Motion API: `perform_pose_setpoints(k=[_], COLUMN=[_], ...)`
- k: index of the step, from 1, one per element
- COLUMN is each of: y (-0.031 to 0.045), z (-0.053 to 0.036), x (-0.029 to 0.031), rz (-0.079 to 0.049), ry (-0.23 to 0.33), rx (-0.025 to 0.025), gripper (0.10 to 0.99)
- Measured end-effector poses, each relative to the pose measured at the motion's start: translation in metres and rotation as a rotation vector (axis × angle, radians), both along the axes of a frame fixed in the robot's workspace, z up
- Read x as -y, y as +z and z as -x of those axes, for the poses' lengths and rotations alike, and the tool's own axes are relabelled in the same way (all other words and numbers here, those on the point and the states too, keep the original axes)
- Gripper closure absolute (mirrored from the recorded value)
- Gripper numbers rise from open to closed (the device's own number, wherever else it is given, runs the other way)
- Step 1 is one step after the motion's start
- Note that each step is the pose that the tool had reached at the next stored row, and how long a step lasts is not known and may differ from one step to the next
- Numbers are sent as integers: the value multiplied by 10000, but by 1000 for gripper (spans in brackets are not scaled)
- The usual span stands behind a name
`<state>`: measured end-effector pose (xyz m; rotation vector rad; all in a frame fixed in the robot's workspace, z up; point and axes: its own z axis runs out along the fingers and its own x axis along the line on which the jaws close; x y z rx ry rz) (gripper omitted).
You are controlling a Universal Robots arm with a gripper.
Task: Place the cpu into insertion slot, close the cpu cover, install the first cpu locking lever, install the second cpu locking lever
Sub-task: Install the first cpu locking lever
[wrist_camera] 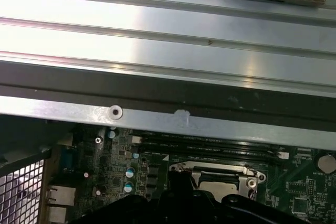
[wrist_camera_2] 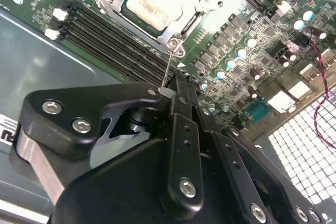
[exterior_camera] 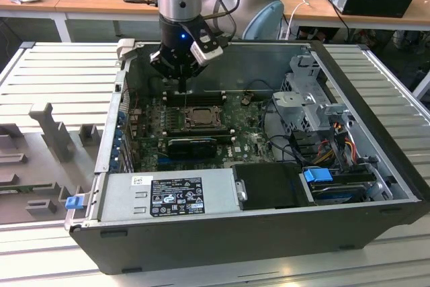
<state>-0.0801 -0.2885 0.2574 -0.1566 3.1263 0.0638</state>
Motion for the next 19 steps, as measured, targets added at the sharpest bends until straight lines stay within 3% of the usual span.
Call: perform_pose_setpoints(k=[8, 12, 19], y=[-7, -17, -28], z=[-124, -181, -235], x=[0, 0, 0], rz=[-1, -247, -269], ry=[-6, -98, -151], rx=[-9, -22, -23], gripper=[980, 980, 980])
